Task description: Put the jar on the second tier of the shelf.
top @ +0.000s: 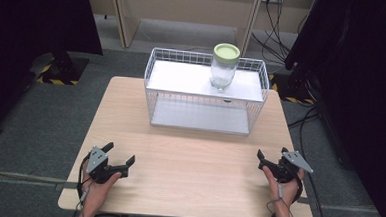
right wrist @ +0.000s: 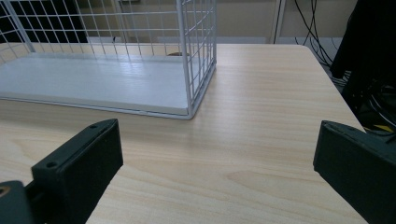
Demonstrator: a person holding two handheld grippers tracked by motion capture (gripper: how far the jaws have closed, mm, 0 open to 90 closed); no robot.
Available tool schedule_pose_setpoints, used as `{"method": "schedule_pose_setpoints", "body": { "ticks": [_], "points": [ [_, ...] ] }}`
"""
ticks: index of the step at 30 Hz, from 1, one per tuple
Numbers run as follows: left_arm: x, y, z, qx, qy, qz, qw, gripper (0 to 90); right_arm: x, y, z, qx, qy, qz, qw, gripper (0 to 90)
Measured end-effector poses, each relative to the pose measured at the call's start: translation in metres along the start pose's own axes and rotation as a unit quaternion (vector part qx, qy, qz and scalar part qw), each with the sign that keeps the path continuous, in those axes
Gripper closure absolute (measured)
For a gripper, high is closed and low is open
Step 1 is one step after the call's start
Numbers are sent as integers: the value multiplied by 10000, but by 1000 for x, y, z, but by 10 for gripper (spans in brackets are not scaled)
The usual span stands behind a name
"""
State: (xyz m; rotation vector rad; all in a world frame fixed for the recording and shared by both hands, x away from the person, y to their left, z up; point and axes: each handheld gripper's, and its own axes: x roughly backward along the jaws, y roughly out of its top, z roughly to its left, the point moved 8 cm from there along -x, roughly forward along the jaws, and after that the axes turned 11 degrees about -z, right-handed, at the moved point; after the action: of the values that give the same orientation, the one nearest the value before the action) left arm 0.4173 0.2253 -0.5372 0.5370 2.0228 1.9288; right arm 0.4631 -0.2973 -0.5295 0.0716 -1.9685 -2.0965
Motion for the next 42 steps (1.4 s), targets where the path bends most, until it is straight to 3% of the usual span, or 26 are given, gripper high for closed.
{"method": "schedule_pose_setpoints", "body": {
  "ticks": [42],
  "points": [
    [0,0,0,9,17,8,10000,7,14,-6,-25,-8,-252,58,9997,16]
  ]
}}
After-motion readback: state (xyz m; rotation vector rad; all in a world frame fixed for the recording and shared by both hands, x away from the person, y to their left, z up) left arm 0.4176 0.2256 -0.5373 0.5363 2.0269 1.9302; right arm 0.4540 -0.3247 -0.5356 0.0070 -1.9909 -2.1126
